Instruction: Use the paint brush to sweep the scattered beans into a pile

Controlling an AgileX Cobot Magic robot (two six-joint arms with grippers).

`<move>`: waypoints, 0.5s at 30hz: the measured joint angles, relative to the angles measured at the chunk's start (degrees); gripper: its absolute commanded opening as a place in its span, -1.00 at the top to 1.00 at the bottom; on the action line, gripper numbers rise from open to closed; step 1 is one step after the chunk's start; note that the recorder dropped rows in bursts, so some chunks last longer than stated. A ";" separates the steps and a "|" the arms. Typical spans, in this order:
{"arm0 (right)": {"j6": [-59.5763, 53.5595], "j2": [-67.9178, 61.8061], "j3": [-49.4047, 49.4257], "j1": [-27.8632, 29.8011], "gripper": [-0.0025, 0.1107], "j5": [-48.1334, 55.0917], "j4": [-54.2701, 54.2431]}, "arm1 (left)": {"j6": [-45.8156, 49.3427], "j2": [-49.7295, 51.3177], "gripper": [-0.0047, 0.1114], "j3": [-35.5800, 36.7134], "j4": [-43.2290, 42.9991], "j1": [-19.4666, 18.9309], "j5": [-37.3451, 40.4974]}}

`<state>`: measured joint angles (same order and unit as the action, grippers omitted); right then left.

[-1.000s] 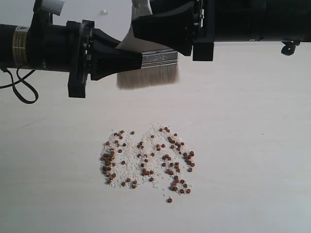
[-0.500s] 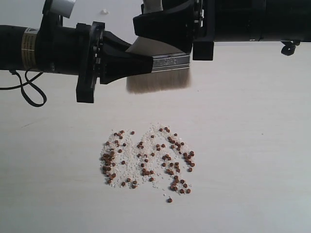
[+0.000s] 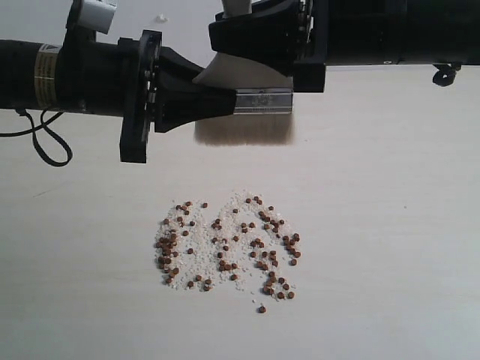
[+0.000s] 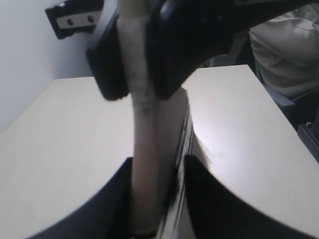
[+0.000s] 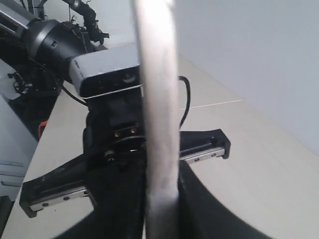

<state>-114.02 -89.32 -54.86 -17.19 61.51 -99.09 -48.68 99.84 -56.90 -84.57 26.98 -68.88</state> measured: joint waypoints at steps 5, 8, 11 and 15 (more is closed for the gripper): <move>0.52 -0.23 0.00 0.00 0.96 -3.33 0.00 | 0.40 0.00 -0.51 0.00 2.34 0.00 -0.36; 0.68 -0.23 0.00 0.00 0.96 -3.44 0.00 | 0.29 0.00 -0.34 0.00 3.23 0.00 -0.36; 0.68 -0.23 0.00 0.00 0.96 -3.82 0.00 | 0.29 0.00 -0.32 -0.02 3.45 0.00 -0.36; 0.68 -0.11 0.00 0.00 0.96 -9.90 0.00 | 0.29 0.00 -0.39 -0.02 3.57 -0.29 -0.54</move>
<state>-113.34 -89.43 -54.86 -17.19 51.61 -99.09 -48.39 99.84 -56.92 -81.00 26.69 -69.41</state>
